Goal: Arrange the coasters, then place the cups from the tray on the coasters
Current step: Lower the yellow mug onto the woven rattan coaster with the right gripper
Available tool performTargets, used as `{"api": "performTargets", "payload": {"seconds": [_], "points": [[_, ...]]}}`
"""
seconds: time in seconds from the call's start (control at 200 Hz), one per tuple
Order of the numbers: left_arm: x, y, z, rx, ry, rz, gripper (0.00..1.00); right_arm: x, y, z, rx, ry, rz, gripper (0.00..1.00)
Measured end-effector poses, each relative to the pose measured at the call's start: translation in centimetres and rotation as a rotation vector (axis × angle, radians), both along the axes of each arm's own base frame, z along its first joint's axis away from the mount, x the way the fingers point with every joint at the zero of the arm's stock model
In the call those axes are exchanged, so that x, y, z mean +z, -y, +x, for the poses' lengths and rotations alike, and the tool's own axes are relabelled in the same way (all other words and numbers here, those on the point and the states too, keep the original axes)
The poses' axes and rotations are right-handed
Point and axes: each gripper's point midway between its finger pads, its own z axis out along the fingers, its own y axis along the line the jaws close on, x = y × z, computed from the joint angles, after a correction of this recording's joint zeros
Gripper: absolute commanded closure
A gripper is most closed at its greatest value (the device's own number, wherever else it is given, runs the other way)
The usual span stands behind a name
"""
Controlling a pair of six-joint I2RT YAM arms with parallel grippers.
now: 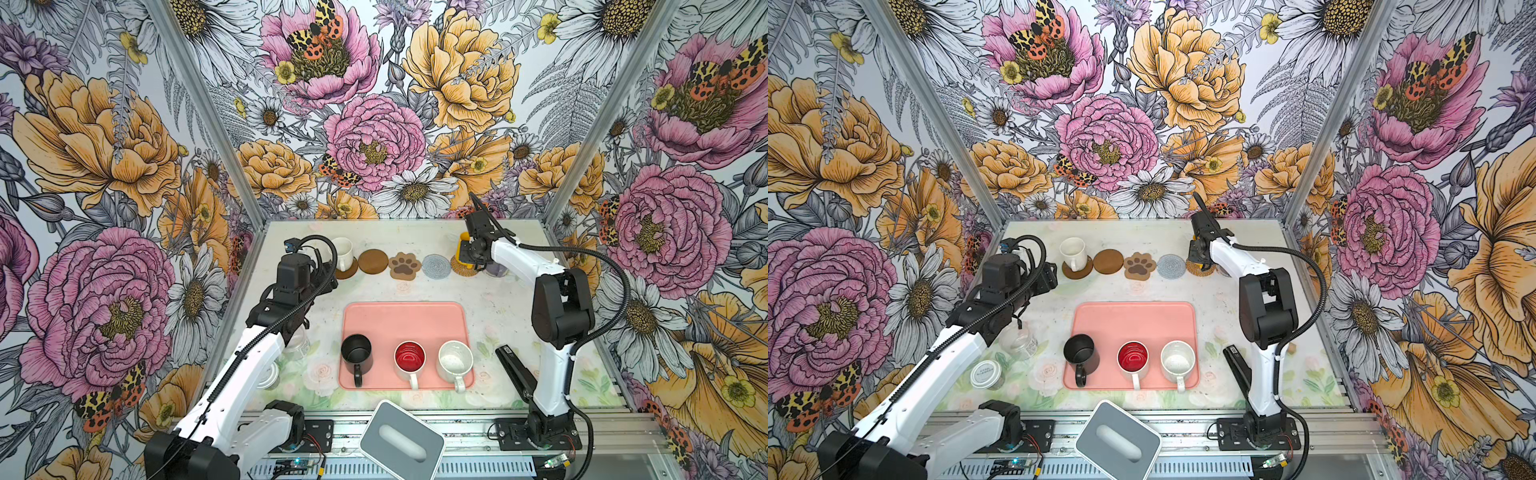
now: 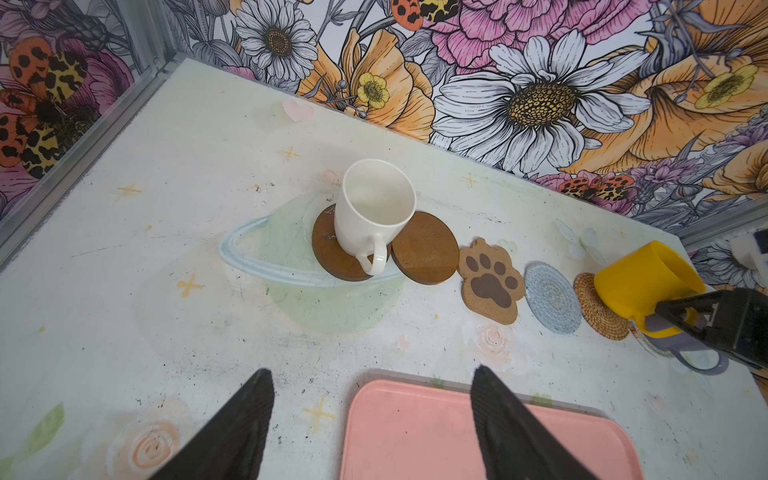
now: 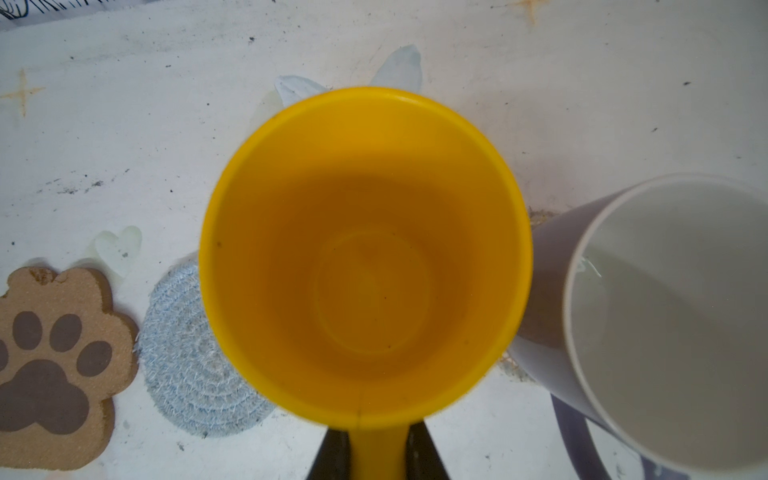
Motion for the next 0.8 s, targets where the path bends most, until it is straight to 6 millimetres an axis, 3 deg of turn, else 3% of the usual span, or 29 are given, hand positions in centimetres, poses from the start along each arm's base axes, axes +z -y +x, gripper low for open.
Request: {"api": "performTargets", "payload": {"seconds": [0.801], "points": [[0.2, 0.0, -0.1, 0.0, 0.005, -0.001, 0.23, -1.7, 0.0, -0.3, 0.0, 0.032, 0.015, 1.0]]}}
